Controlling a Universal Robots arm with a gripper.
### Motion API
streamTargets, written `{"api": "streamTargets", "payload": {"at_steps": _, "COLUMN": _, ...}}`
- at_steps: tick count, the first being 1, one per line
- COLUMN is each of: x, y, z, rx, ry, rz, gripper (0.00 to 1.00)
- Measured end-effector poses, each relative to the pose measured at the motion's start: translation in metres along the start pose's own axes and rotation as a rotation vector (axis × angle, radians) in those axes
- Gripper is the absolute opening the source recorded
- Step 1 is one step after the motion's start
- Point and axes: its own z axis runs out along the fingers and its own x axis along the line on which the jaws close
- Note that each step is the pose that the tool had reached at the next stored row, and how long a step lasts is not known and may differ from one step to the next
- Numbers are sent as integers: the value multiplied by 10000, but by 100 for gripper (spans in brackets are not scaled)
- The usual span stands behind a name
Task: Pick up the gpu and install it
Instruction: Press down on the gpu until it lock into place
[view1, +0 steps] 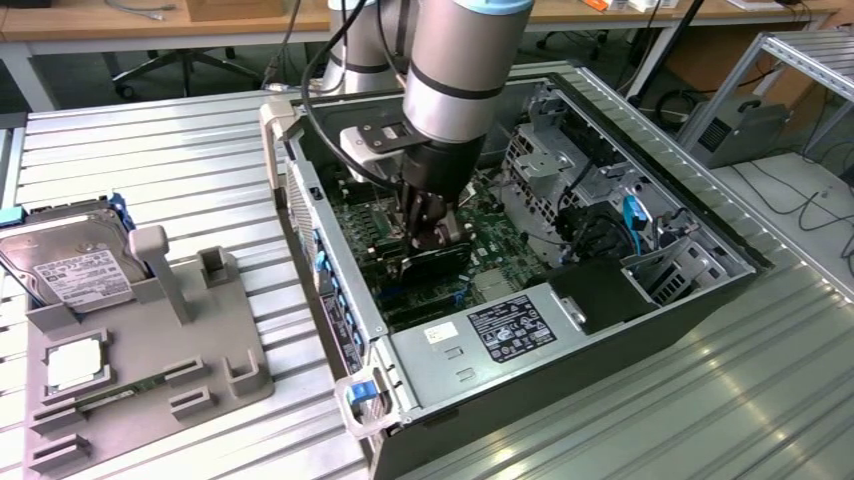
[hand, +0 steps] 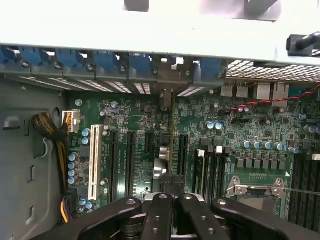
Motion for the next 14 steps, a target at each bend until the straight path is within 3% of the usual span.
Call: {"api": "streamTargets", "payload": {"at_steps": 14, "x": 1, "y": 10, "z": 65, "rx": 2, "ry": 1, "rz": 0, "gripper": 11}}
